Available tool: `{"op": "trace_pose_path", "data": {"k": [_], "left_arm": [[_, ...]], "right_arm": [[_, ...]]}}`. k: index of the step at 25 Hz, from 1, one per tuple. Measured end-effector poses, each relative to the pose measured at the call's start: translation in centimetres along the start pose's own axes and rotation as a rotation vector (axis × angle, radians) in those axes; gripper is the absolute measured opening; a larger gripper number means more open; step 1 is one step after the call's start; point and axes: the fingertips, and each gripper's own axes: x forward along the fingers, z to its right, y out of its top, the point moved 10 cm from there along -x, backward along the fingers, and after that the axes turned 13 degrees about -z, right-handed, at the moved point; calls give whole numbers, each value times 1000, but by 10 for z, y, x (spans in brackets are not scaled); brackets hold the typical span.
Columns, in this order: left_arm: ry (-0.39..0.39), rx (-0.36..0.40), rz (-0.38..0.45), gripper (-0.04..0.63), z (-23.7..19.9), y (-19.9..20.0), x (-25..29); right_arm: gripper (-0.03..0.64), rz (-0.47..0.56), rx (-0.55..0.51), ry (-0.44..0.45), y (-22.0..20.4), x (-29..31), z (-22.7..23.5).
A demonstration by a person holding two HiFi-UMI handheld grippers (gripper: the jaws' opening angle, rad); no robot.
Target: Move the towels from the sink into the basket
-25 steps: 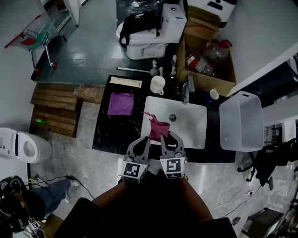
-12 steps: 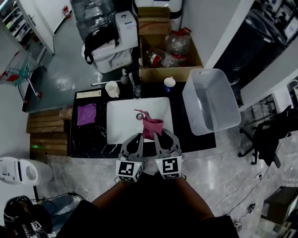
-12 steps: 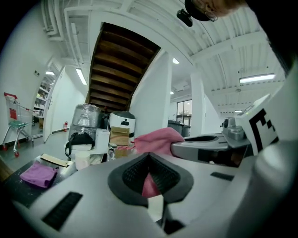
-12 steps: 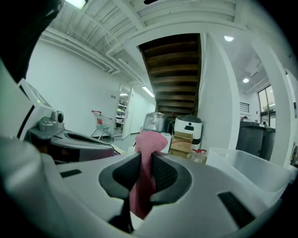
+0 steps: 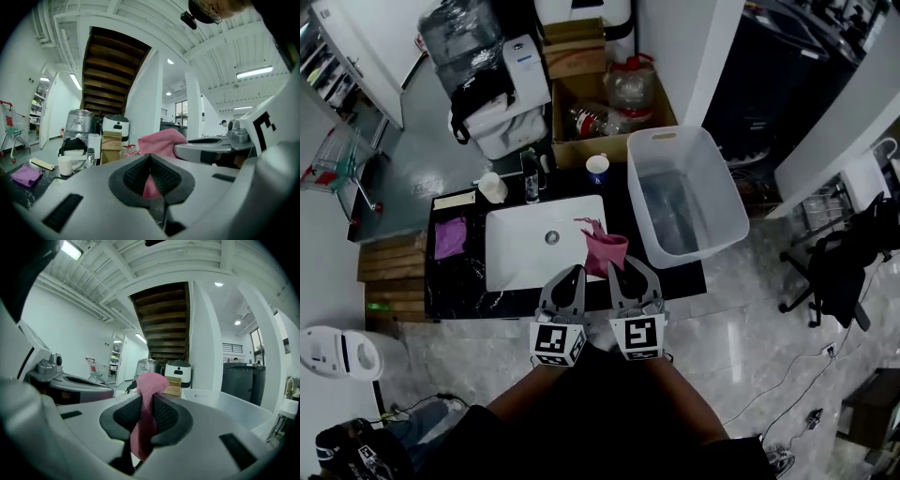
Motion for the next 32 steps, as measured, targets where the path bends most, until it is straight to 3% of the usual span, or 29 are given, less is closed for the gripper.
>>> {"op": "trace_pose_path", "data": {"k": [6, 10, 19, 24, 32], "left_arm": [[-52, 40, 21, 12, 24, 20, 22], [-82, -33, 21, 13, 27, 31, 37], [-105, -17, 49, 13, 12, 53, 60], [-122, -39, 42, 13, -8, 52, 77], [-217, -69, 84, 14, -9, 65, 109]], "right_arm": [[72, 7, 20, -40, -1, -7, 23], [72, 13, 27, -47, 0, -6, 37], [72, 15, 83, -33, 18, 11, 58], [72, 42, 177, -61, 44, 16, 75], [72, 59, 106, -127, 72, 27, 116]]}}
